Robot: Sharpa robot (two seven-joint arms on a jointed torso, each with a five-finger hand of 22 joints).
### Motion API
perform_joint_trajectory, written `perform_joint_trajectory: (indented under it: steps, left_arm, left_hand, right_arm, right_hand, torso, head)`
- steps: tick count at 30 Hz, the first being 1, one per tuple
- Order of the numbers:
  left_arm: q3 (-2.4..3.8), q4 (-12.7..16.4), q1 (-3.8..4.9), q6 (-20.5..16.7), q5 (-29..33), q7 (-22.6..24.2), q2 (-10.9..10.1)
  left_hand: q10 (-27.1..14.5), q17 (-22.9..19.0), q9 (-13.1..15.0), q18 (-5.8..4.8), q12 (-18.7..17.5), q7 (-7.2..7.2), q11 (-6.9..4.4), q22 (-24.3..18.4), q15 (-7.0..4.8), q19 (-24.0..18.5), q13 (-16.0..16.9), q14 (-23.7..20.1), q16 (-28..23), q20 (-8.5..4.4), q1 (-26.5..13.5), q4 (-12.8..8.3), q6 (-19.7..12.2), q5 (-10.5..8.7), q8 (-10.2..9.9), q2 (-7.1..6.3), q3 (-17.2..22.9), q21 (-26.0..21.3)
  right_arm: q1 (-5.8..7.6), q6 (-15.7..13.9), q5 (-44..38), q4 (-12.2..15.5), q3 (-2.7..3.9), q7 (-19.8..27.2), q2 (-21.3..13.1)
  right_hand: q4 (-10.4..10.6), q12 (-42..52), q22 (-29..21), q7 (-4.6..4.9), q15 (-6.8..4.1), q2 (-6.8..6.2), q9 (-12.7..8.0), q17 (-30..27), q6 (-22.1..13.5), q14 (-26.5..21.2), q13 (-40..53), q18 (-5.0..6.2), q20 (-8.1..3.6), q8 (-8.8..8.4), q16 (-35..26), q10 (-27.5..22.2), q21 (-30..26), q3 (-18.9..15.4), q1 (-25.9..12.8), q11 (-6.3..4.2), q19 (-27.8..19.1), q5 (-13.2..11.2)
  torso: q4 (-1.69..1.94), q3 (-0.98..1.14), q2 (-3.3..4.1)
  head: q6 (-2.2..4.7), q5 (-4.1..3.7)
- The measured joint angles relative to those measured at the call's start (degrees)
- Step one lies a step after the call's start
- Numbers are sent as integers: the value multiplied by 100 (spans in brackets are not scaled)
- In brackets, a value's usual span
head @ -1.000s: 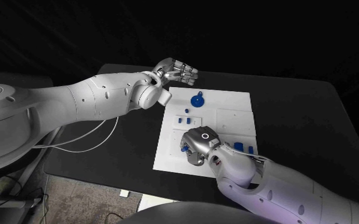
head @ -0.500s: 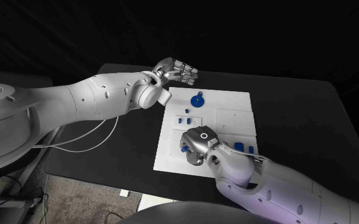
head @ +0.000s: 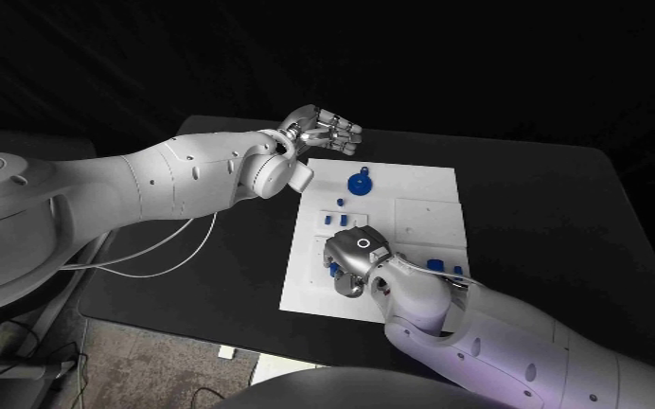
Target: Assemble the parts on the task board
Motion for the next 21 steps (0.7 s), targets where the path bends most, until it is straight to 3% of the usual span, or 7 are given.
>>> perform_joint_trajectory:
  steps: [5, 7, 10, 18, 21]
  left_arm:
    - [0, 3, 0, 1, 0, -5, 0]
    - [0, 5, 0, 2, 0, -6, -3]
    - [0, 6, 0, 2, 0, -10, -12]
    - [-2, -6, 1, 4, 0, -24, -18]
    - [-2, -11, 1, 4, 0, -31, -18]
  left_hand:
    - [0, 0, 0, 0, 0, 0, 0, 0, 0, 0, 0, 0, 0, 0, 0, 0, 0, 0, 0, 0, 0, 0]
    - [0, 0, 0, 0, 0, 0, 0, 0, 0, 0, 0, 0, 0, 0, 0, 0, 0, 0, 0, 0, 0, 0]
    - [0, 0, 0, 0, 0, 0, 0, -6, 0, 0, 0, 0, 0, 0, 0, 8, 0, 0, 0, 0, -9, 0]
    - [0, 0, 0, 0, 0, 0, 0, -14, 0, 0, 0, 0, 0, 0, 0, 15, 0, 0, 0, 0, -16, 0]
    - [0, 0, 0, 0, 0, 0, 0, -14, 0, 0, 0, 0, 0, 0, 0, 15, 0, 0, 0, 0, -16, 0]
  right_arm:
    - [1, -5, 20, -12, 0, 1, 4]
    - [1, -20, 40, -13, 0, 9, -9]
    - [-5, -55, 92, -16, -8, 29, -47]
    - [-24, -176, 230, -28, -22, 79, -106]
    - [-25, -241, 266, -8, -22, 100, -117]
  right_hand:
    - [-8, 0, 0, 82, 0, -21, -3, -20, -86, 0, -5, 17, 0, 0, 0, -43, -33, -44, -21, -44, 0, 171]
    - [23, 0, 0, 95, -1, -108, -15, -26, -182, -30, -5, 63, 0, 0, 1, -120, -102, -159, -108, -65, 0, 424]
    - [55, 5, 0, 110, 26, -195, -27, -55, -300, -36, -22, 133, 31, 5, 1, -351, -178, -347, -162, 16, -10, 593]
    - [-21, 5, -1, 161, 157, -379, -25, -128, -430, -31, -29, 147, 133, 40, 0, -797, -381, -393, -90, 156, -11, 596]
    - [-57, 5, -1, 183, 163, -407, -28, -166, -487, -37, -29, 277, 174, 41, 0, -932, -497, -358, -62, 208, -11, 575]
  torso:
    - [0, 3, 1]
    - [0, 3, 1]
    - [0, 3, 1]
    - [0, 8, 1]
    - [-1, 10, 3]
  head:
    - [-12, 4]
    - [-20, 7]
    - [-27, 15]
    - [-33, 26]
    - [-34, 27]
